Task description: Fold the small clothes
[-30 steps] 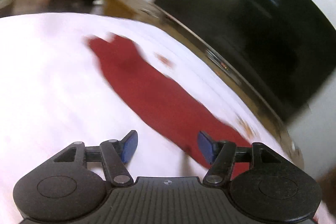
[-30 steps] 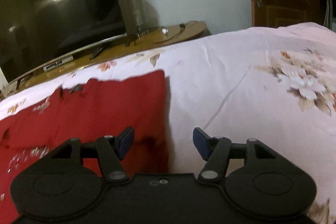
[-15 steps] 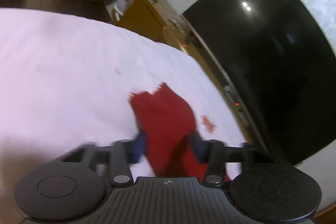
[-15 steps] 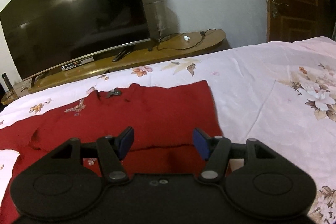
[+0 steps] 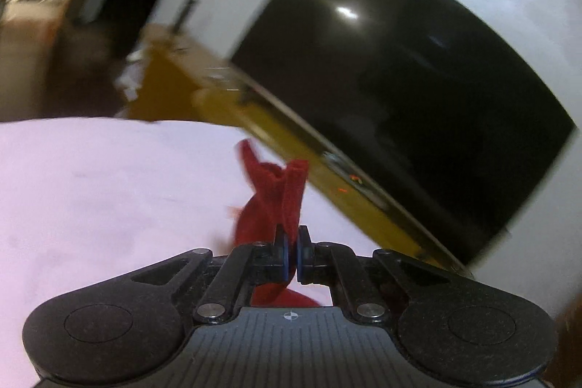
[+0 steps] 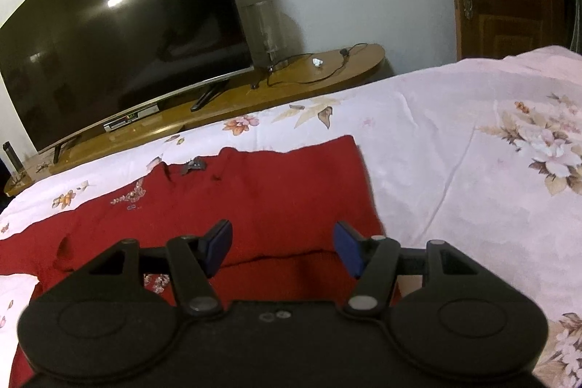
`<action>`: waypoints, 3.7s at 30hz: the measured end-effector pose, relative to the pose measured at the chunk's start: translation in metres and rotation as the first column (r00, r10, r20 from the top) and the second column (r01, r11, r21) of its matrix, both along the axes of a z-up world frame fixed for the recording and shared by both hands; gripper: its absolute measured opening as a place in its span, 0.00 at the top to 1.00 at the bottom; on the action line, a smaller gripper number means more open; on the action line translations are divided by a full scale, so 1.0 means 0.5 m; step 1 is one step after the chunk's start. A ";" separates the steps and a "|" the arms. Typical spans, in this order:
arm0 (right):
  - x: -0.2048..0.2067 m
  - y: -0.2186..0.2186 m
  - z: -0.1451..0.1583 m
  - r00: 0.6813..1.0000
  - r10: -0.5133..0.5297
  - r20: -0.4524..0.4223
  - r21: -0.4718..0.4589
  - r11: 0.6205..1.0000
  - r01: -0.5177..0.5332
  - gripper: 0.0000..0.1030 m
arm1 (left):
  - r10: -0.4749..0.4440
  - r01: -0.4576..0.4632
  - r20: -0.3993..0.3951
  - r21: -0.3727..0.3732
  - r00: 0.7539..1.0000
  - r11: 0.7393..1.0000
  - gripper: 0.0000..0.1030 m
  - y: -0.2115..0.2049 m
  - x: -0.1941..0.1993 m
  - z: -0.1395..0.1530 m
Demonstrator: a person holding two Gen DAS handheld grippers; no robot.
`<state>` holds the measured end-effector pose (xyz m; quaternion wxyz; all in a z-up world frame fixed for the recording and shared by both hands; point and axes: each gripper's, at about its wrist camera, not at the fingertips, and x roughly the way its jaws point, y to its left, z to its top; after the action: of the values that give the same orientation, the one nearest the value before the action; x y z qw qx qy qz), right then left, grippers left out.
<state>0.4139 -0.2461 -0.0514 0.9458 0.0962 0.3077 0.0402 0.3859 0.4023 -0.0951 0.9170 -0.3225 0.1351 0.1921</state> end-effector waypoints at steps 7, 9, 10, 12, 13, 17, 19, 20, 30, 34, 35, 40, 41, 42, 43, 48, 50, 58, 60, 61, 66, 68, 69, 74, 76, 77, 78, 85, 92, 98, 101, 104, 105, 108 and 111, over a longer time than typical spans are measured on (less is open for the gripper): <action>0.013 -0.033 -0.019 1.000 0.013 -0.004 0.044 0.999 -0.012 0.41 | -0.131 0.132 -0.018 0.068 0.991 0.989 0.96 -0.185 0.057 0.037; 0.011 -0.050 -0.020 1.000 0.007 -0.004 0.051 0.999 -0.007 0.41 | -0.173 0.174 -0.027 0.078 0.985 0.982 0.96 -0.230 0.074 0.041; 0.010 -0.062 -0.021 1.000 0.002 -0.004 0.056 0.998 -0.002 0.41 | -0.190 0.192 -0.033 0.092 0.981 0.977 0.96 -0.252 0.080 0.046; 0.007 -0.085 -0.023 1.000 -0.013 -0.007 0.065 0.998 0.014 0.41 | -0.235 0.238 -0.038 0.110 0.971 0.965 0.96 -0.297 0.096 0.053; 0.005 -0.097 -0.025 1.000 -0.022 -0.009 0.070 0.997 0.023 0.41 | -0.254 0.257 -0.043 0.124 0.966 0.958 0.96 -0.325 0.105 0.056; -0.001 -0.133 -0.034 0.999 -0.038 -0.017 0.079 0.996 0.039 0.41 | -0.342 0.349 -0.068 0.159 0.937 0.924 0.96 -0.425 0.143 0.074; -0.004 -0.150 -0.039 0.999 -0.045 -0.024 0.084 0.995 0.047 0.41 | -0.380 0.391 -0.093 0.184 0.920 0.902 0.96 -0.482 0.161 0.073; -0.006 -0.158 -0.040 0.998 -0.048 -0.027 0.087 0.995 0.050 0.41 | -0.395 0.407 -0.102 0.188 0.913 0.894 0.96 -0.506 0.167 0.069; -0.023 -0.223 -0.060 0.995 -0.083 -0.054 0.104 0.991 0.089 0.41 | -0.541 0.586 -0.237 0.213 0.807 0.781 0.96 -0.772 0.225 0.029; -0.032 -0.237 -0.065 0.993 -0.093 -0.067 0.101 0.990 0.100 0.41 | -0.580 0.638 -0.272 0.229 0.767 0.735 0.96 -0.859 0.234 0.016; -0.034 -0.240 -0.066 0.993 -0.096 -0.069 0.100 0.990 0.103 0.41 | -0.586 0.648 -0.285 0.230 0.758 0.726 0.96 -0.875 0.237 0.011; -0.042 -0.251 -0.067 0.991 -0.108 -0.077 0.101 0.988 0.115 0.41 | -0.596 0.677 -0.339 0.218 0.728 0.703 0.96 -0.910 0.258 -0.013; -0.043 -0.252 -0.066 0.991 -0.109 -0.078 0.101 0.988 0.116 0.41 | -0.597 0.681 -0.348 0.215 0.723 0.700 0.96 -0.912 0.260 -0.018; -0.043 -0.251 -0.066 0.991 -0.109 -0.079 0.100 0.988 0.116 0.41 | -0.596 0.683 -0.354 0.214 0.720 0.698 0.96 -0.910 0.255 -0.022; -0.044 -0.251 -0.065 0.991 -0.108 -0.081 0.099 0.988 0.116 0.41 | -0.597 0.685 -0.359 0.212 0.718 0.697 0.96 -0.911 0.256 -0.026; -0.042 -0.245 -0.060 0.991 -0.099 -0.086 0.094 0.990 0.107 0.41 | -0.591 0.681 -0.360 0.217 0.722 0.700 0.96 -0.922 0.267 -0.040; -0.040 -0.238 -0.055 0.992 -0.090 -0.084 0.095 0.991 0.097 0.41 | -0.588 0.682 -0.365 0.226 0.721 0.696 0.96 -0.927 0.264 -0.038; -0.006 -0.150 -0.023 0.999 0.003 -0.048 0.109 0.994 0.002 0.41 | -0.608 0.679 -0.317 0.207 0.728 0.705 0.93 -0.867 0.193 0.005; 0.007 -0.118 -0.020 0.998 0.040 -0.043 0.119 0.992 -0.035 0.40 | -0.592 0.657 -0.298 0.209 0.749 0.725 0.42 -0.822 0.158 0.014; 0.013 -0.100 -0.019 0.997 0.062 -0.042 0.127 0.990 -0.056 0.40 | -0.573 0.636 -0.288 0.227 0.767 0.737 0.33 -0.798 0.137 0.018; 0.050 -0.009 -0.023 0.986 0.161 -0.046 0.199 0.969 -0.148 0.40 | -0.461 0.544 -0.313 0.282 0.831 0.790 0.32 -0.651 0.050 0.010; 0.070 0.024 -0.032 0.982 0.181 -0.057 0.234 0.958 -0.163 0.40 | -0.408 0.504 -0.343 0.268 0.846 0.821 0.36 -0.593 0.040 -0.006; 0.081 0.038 -0.040 0.981 0.184 -0.067 0.252 0.954 -0.162 0.40 | -0.390 0.488 -0.353 0.253 0.850 0.835 0.38 -0.567 0.040 -0.013; 0.142 0.061 -0.089 0.977 0.158 -0.144 0.402 0.911 -0.088 0.47 | -0.375 0.488 -0.412 0.213 0.830 0.846 0.38 -0.504 0.065 -0.050; 0.165 0.058 -0.112 0.974 0.126 -0.188 0.453 0.891 -0.027 0.57 | -0.393 0.505 -0.418 0.200 0.819 0.840 0.38 -0.500 0.072 -0.062; 0.172 0.057 -0.121 0.973 0.110 -0.201 0.466 0.885 -0.003 0.59 | -0.396 0.509 -0.419 0.203 0.817 0.836 0.38 -0.502 0.074 -0.067; 0.176 0.055 -0.125 0.974 0.096 -0.205 0.475 0.880 0.013 0.63 | -0.399 0.513 -0.416 0.211 0.817 0.832 0.38 -0.501 0.075 -0.072; 0.200 0.090 -0.107 0.978 0.097 -0.184 0.358 0.933 -0.025 0.94 | -0.402 0.499 -0.384 0.197 0.831 0.844 0.38 -0.478 0.065 -0.069; 0.170 0.111 -0.012 0.991 0.135 0.003 0.182 0.974 -0.133 0.95 | -0.407 0.521 -0.404 0.228 0.819 0.823 0.42 -0.476 0.074 -0.077; 0.149 0.038 0.047 0.992 0.074 0.105 0.125 0.988 -0.087 0.95 | -0.398 0.507 -0.395 0.221 0.828 0.833 0.68 -0.461 0.073 -0.078; 0.162 0.015 0.016 0.998 0.044 0.042 0.082 0.996 -0.048 0.95 | -0.395 0.516 -0.410 0.244 0.822 0.821 0.69 -0.468 0.077 -0.077; 0.159 0.012 -0.004 0.998 0.057 0.009 0.080 0.995 -0.058 0.95 | -0.386 0.517 -0.420 0.261 0.821 0.815 0.69 -0.475 0.080 -0.076; 0.151 0.019 0.002 0.997 0.077 0.021 0.077 0.994 -0.078 0.95 | -0.383 0.514 -0.419 0.262 0.823 0.817 0.69 -0.476 0.081 -0.076; 0.128 0.055 0.046 0.984 0.151 0.090 0.073 0.985 -0.157 0.95 | -0.375 0.504 -0.416 0.262 0.828 0.823 0.69 -0.476 0.085 -0.075; 0.123 0.103 0.115 0.958 0.226 0.174 0.067 0.968 -0.240 0.95 | -0.376 0.502 -0.412 0.259 0.830 0.825 0.69 -0.482 0.089 -0.073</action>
<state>0.4756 -0.1947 0.0060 0.9515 0.0969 0.2353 0.1726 0.4303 0.1614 -0.1317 0.9411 -0.0719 0.3271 0.0465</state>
